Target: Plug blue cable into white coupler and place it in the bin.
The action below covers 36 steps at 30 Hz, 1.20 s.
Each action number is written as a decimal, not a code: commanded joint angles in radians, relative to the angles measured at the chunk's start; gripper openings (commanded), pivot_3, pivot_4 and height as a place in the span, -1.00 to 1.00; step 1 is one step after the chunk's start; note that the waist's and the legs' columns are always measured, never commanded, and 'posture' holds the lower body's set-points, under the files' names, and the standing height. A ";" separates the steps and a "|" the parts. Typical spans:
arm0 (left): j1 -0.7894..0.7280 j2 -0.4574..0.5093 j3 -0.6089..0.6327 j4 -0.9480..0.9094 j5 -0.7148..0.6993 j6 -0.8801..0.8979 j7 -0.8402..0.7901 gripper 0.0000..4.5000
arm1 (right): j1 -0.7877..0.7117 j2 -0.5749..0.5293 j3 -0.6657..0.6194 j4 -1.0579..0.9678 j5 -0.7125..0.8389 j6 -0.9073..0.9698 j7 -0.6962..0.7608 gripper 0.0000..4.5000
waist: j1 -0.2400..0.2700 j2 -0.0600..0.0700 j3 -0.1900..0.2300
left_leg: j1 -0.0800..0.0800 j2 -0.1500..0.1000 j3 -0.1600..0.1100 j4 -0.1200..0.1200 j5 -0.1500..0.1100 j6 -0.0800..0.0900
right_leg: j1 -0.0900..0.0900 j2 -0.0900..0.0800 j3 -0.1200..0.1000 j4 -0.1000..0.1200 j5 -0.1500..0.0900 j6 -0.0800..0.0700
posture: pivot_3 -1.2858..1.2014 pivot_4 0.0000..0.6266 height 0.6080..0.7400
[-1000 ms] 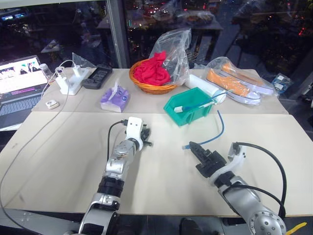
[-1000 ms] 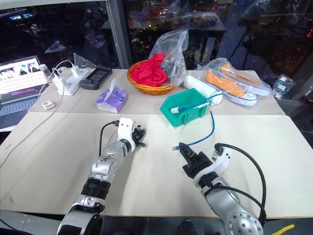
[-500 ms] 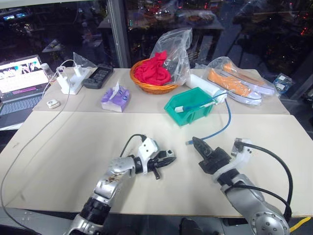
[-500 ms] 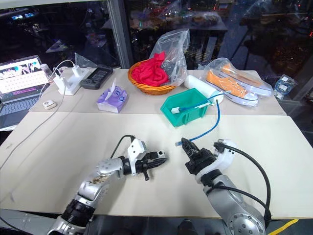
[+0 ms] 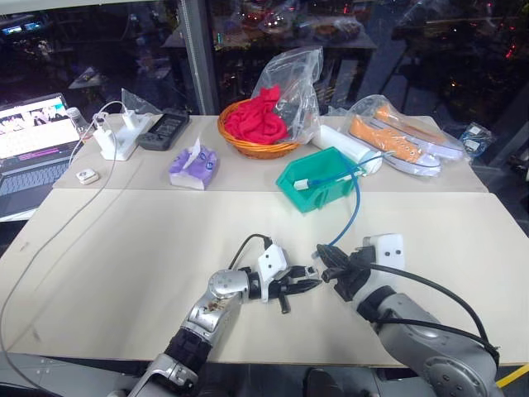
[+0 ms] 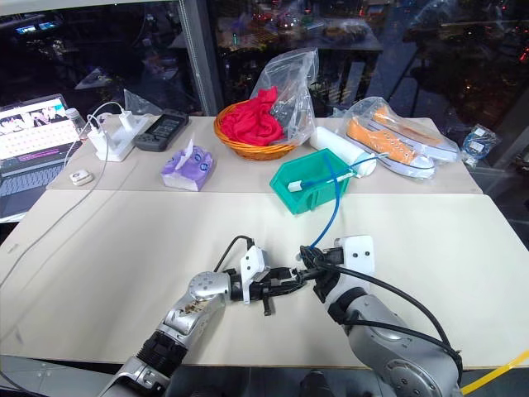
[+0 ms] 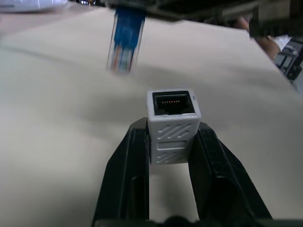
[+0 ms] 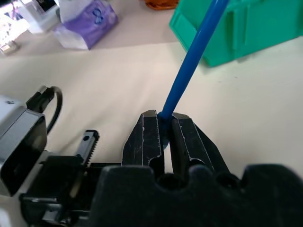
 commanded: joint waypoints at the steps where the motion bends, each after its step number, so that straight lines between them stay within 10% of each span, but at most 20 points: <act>1: -0.023 -0.009 -0.006 0.004 0.022 -0.036 0.000 -0.70 | 0.001 -0.003 -0.022 -0.065 -0.014 0.036 0.002 -1.00 | 0.000 0.000 0.000 | 0.000 0.000 0.000 0.000 0.000 0.000 | 0.000 0.000 0.000 0.000 0.000 0.000 | 0.03 -0.52 0.83; 36: -0.002 -0.024 -0.018 0.017 0.069 -0.058 0.026 -0.70 | 0.020 0.010 -0.038 -0.081 -0.078 0.183 0.082 -1.00 | 0.001 0.000 0.000 | 0.000 0.000 0.000 0.000 0.000 0.000 | 0.002 0.000 0.000 0.000 0.000 0.000 | 0.03 -0.52 0.83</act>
